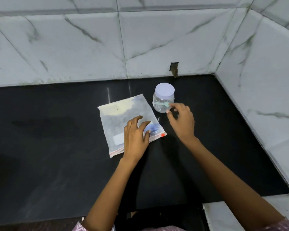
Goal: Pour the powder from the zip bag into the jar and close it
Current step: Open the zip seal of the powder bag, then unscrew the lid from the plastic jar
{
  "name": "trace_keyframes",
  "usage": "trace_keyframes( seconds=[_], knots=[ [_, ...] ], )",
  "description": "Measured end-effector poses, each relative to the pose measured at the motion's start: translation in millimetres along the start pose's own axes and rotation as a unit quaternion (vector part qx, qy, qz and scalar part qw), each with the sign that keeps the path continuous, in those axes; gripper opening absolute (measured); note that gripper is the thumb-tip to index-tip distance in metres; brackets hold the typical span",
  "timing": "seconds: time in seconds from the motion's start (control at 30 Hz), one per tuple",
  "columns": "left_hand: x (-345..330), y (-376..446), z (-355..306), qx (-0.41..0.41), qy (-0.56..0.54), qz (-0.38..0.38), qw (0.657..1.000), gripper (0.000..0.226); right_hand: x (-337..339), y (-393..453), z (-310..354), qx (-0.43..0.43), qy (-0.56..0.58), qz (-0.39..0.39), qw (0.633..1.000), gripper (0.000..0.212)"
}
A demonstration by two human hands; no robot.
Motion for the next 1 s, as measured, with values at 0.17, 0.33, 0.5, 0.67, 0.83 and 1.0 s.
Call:
trace_keyframes(
  seconds=[0.17, 0.33, 0.5, 0.67, 0.83, 1.0],
  knots=[
    [-3, 36, -8, 0.018, -0.035, -0.005, 0.999, 0.036, -5, 58, 16, -0.008, -0.094, -0.019, 0.995, 0.048],
    [-5, 47, -9, 0.03, -0.058, -0.001, 0.998, 0.037, -27, 85, 19, -0.045, -0.126, 0.054, 0.99, 0.056],
    [-8, 58, -12, 0.038, -0.12, 0.004, 0.992, 0.042, -21, 102, 13, -0.033, -0.132, 0.074, 0.988, 0.043],
    [-19, 64, -23, 0.039, -0.168, 0.025, 0.985, 0.065, 19, 79, 4, -0.015, -0.125, 0.115, 0.985, 0.046],
    [-43, 54, -54, -0.003, -0.209, 0.039, 0.977, 0.068, 47, 27, -5, -0.028, -0.166, 0.112, 0.979, 0.053],
    [-64, 45, -70, 0.023, -0.236, -0.004, 0.971, 0.07, 56, 2, -5, -0.049, -0.199, 0.107, 0.973, 0.059]
  ],
)
Point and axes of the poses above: each hand's wrist, its own y-axis towards the middle knuckle, its own x-axis out of the back of the hand, z = x × y, the point moved 1 cm from there along y, towards the middle knuckle, and after that the axes turned 9 degrees about z, right-handed, at the moved point
